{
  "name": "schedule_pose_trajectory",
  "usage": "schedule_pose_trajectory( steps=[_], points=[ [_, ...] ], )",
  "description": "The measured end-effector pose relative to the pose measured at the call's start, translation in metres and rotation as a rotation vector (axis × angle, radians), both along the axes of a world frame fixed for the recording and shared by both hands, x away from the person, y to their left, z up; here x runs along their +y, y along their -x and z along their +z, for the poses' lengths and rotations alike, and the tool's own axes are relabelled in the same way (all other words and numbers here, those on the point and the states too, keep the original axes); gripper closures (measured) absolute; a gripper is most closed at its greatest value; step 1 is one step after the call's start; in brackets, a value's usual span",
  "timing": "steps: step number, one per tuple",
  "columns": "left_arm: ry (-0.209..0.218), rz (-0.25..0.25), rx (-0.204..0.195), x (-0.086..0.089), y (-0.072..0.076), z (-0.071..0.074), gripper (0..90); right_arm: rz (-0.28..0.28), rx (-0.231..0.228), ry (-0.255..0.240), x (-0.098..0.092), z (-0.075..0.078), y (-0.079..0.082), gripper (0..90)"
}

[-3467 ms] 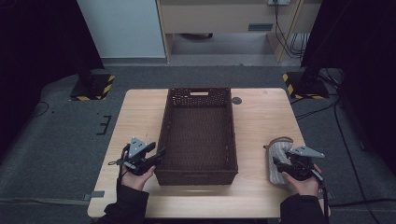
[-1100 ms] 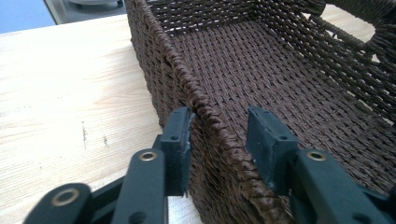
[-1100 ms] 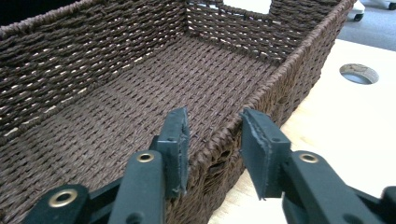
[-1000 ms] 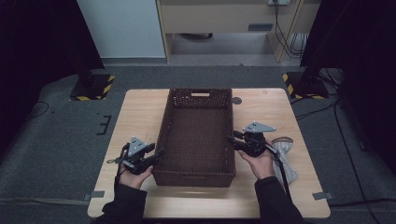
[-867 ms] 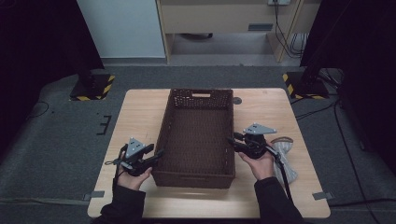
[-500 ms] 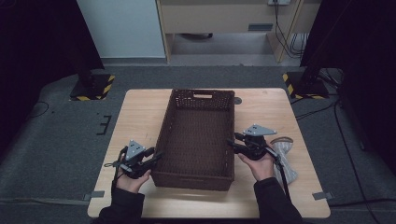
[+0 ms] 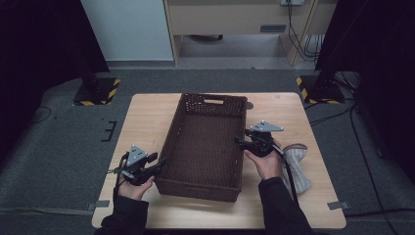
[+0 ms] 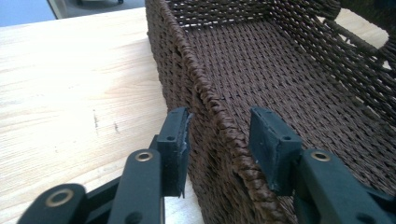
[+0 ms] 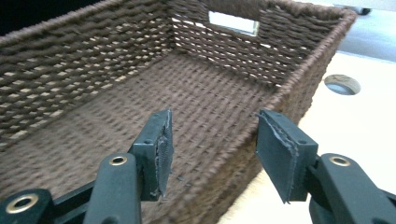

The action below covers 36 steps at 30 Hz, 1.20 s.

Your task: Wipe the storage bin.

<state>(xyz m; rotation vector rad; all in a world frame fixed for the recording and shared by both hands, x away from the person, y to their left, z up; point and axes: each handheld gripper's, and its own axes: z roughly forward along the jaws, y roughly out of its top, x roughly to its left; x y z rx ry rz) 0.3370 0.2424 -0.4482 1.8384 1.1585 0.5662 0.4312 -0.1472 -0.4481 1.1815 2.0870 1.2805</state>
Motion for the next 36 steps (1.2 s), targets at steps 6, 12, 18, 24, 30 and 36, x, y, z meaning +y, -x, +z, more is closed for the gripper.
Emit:
schedule_pose_trajectory(
  steps=[6, 12, 18, 24, 30, 36],
  points=[
    [-0.003, 0.007, -0.012, 0.001, 0.0, 0.0, 53.8, 0.005, 0.013, 0.034, -0.001, -0.003, 0.0, 51.6],
    [0.011, 0.03, -0.016, 0.002, 0.004, 0.003, 49.4, 0.009, 0.015, 0.047, -0.002, -0.001, 0.007, 53.8],
    [0.003, 0.026, 0.004, 0.001, 0.017, 0.004, 52.9, 0.003, 0.023, 0.049, -0.002, 0.001, 0.019, 54.4],
    [-0.004, 0.042, 0.018, 0.003, 0.016, 0.002, 58.1, 0.006, 0.02, 0.049, -0.001, 0.003, 0.02, 50.7],
    [0.007, 0.08, 0.011, 0.014, 0.01, 0.0, 59.8, -0.027, -0.018, 0.016, -0.003, 0.006, 0.008, 43.2],
    [0.023, 0.117, 0.007, 0.023, 0.001, -0.002, 60.9, -0.064, -0.009, 0.021, -0.003, 0.001, -0.006, 41.7]
  ],
)
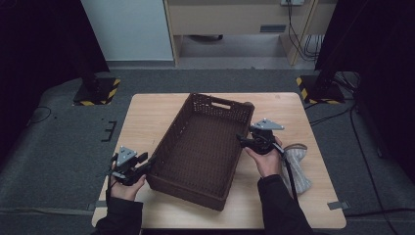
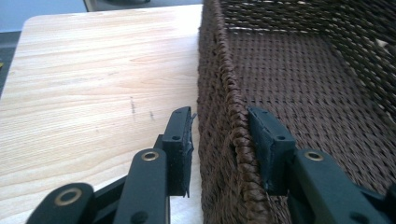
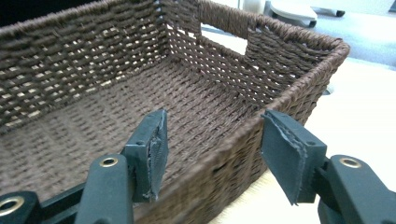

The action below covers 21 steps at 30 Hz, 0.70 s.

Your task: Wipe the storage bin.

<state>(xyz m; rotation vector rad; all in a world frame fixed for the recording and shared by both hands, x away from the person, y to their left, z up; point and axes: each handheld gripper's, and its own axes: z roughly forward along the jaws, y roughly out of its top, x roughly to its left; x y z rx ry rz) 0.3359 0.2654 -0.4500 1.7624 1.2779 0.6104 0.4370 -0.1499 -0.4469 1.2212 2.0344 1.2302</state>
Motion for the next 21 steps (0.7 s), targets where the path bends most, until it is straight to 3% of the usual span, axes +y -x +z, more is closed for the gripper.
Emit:
schedule_pose_trajectory(
  steps=[2, 4, 10, 15, 19, 21],
  points=[
    [0.004, 0.003, 0.002, 0.002, -0.003, 0.0, 61.0, 0.004, 0.01, 0.022, 0.0, -0.004, -0.001, 41.0],
    [0.006, 0.005, 0.005, 0.003, -0.007, 0.0, 61.0, 0.001, 0.007, 0.004, 0.0, -0.005, 0.0, 40.7],
    [0.018, 0.01, 0.006, 0.008, -0.017, 0.0, 58.4, 0.001, 0.02, 0.017, 0.0, -0.003, 0.008, 40.3],
    [0.036, 0.006, -0.01, 0.009, -0.008, 0.002, 53.6, -0.017, 0.018, 0.004, -0.001, -0.003, 0.017, 41.1],
    [0.015, 0.014, 0.002, 0.01, -0.004, 0.001, 58.8, -0.024, 0.026, 0.008, -0.001, -0.001, 0.023, 41.2],
    [0.025, 0.019, 0.011, 0.012, -0.007, 0.0, 61.7, -0.017, 0.03, 0.017, -0.001, 0.001, 0.025, 43.8]
  ],
)
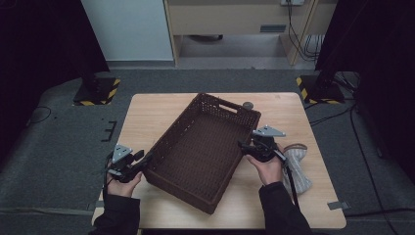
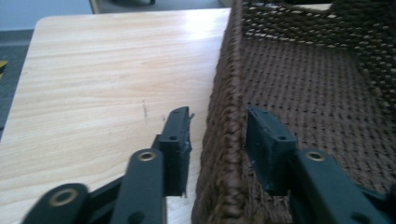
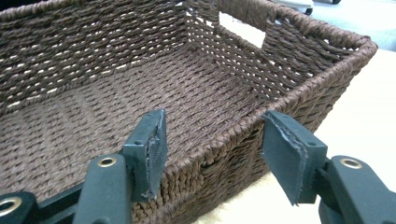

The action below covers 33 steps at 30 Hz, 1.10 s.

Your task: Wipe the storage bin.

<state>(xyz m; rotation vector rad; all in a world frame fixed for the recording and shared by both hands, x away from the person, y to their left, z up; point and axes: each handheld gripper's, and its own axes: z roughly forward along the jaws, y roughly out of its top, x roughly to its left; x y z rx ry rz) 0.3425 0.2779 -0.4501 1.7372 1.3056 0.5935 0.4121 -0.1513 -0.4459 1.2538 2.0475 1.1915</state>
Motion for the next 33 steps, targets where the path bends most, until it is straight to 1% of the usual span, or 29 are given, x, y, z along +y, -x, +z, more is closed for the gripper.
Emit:
schedule_pose_trajectory(
  steps=[1, 2, 3, 4, 6, 11, 13, 15, 18, 20, 21, 22, 24, 25, 28, 31, 33],
  points=[
    [0.011, -0.003, 0.006, 0.001, -0.001, 0.0, 61.3, 0.021, 0.002, -0.004, -0.001, 0.002, 0.001, 44.4],
    [0.012, -0.003, 0.006, 0.001, -0.002, -0.001, 61.3, 0.019, -0.006, -0.003, -0.001, 0.003, 0.001, 42.8],
    [0.004, -0.004, 0.002, 0.002, -0.003, -0.001, 61.8, 0.022, -0.011, 0.007, -0.002, 0.004, 0.001, 41.7],
    [-0.001, 0.0, 0.0, 0.002, -0.005, -0.001, 62.5, 0.015, -0.024, 0.0, -0.004, 0.005, 0.0, 40.6],
    [-0.004, 0.008, 0.001, 0.003, -0.008, -0.001, 63.1, -0.004, -0.031, -0.015, -0.009, 0.006, -0.003, 39.7],
    [-0.005, 0.035, 0.012, 0.009, -0.018, -0.004, 62.7, -0.035, -0.057, -0.02, -0.018, 0.011, -0.013, 36.7],
    [-0.005, 0.042, 0.011, 0.011, -0.023, -0.005, 62.7, -0.053, -0.062, -0.032, -0.021, 0.012, -0.018, 34.8],
    [-0.004, 0.047, 0.008, 0.013, -0.027, -0.005, 62.7, -0.064, -0.065, -0.024, -0.022, 0.011, -0.023, 33.6],
    [0.005, 0.054, 0.006, 0.017, -0.034, -0.007, 62.0, -0.075, -0.057, -0.008, -0.022, 0.008, -0.029, 33.2],
    [0.019, 0.059, 0.005, 0.019, -0.037, -0.008, 60.7, -0.079, -0.046, 0.007, -0.022, 0.006, -0.031, 33.0],
    [0.03, 0.063, 0.012, 0.02, -0.039, -0.008, 59.7, -0.075, -0.046, 0.014, -0.022, 0.005, -0.031, 33.3],
    [0.035, 0.063, 0.012, 0.021, -0.039, -0.009, 58.8, -0.073, -0.048, 0.019, -0.022, 0.004, -0.03, 33.4],
    [0.033, 0.065, 0.007, 0.021, -0.038, -0.008, 56.3, -0.062, -0.031, 0.044, -0.023, 0.001, -0.029, 32.9],
    [0.036, 0.069, 0.004, 0.021, -0.037, -0.007, 55.1, -0.065, -0.04, 0.031, -0.023, 0.0, -0.028, 33.2],
    [0.045, 0.075, -0.021, 0.023, -0.031, -0.004, 50.3, -0.067, -0.033, 0.004, -0.025, -0.001, -0.025, 34.6],
    [0.055, 0.081, -0.029, 0.025, -0.026, -0.001, 49.2, -0.064, -0.031, 0.004, -0.025, 0.0, -0.022, 34.8],
    [0.045, 0.086, -0.032, 0.025, -0.024, 0.0, 48.9, -0.065, -0.029, 0.002, -0.025, 0.0, -0.019, 34.5]
  ],
)
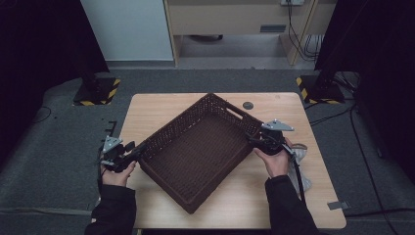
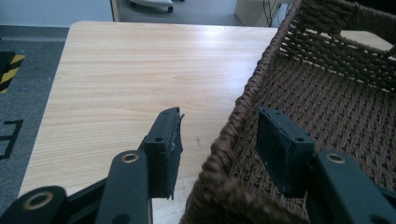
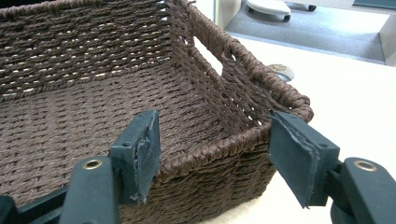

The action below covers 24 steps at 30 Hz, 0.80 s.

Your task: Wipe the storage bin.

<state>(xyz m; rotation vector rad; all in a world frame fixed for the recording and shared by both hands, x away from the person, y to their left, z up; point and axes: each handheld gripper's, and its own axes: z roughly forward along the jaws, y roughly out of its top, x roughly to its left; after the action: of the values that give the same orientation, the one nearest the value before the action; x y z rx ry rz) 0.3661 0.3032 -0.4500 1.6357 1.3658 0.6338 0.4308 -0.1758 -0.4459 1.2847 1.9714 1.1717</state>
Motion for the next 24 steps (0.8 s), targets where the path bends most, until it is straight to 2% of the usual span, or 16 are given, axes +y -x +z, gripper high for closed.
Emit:
schedule_pose_trajectory(
  steps=[4, 11, 12, 15, 21, 24],
  points=[
    [-0.018, 0.011, 0.008, -0.003, -0.001, -0.001, 49.7, -0.012, 0.001, -0.014, -0.001, -0.001, 0.009, 34.0],
    [-0.021, 0.023, 0.026, -0.003, -0.009, -0.004, 59.6, -0.008, -0.02, -0.003, -0.003, 0.005, 0.018, 33.2],
    [-0.021, 0.023, 0.027, -0.003, -0.01, -0.005, 60.9, -0.012, -0.037, -0.007, -0.005, 0.007, 0.018, 33.2],
    [-0.026, 0.023, 0.025, -0.001, -0.014, -0.005, 61.2, -0.029, -0.05, -0.01, -0.012, 0.01, 0.015, 32.9],
    [-0.047, 0.023, 0.029, 0.002, -0.026, -0.005, 60.2, -0.046, -0.058, -0.013, -0.021, 0.009, 0.007, 35.2],
    [-0.042, 0.026, 0.033, 0.003, -0.032, -0.006, 58.8, -0.047, -0.044, -0.006, -0.023, 0.006, 0.003, 38.3]
  ],
)
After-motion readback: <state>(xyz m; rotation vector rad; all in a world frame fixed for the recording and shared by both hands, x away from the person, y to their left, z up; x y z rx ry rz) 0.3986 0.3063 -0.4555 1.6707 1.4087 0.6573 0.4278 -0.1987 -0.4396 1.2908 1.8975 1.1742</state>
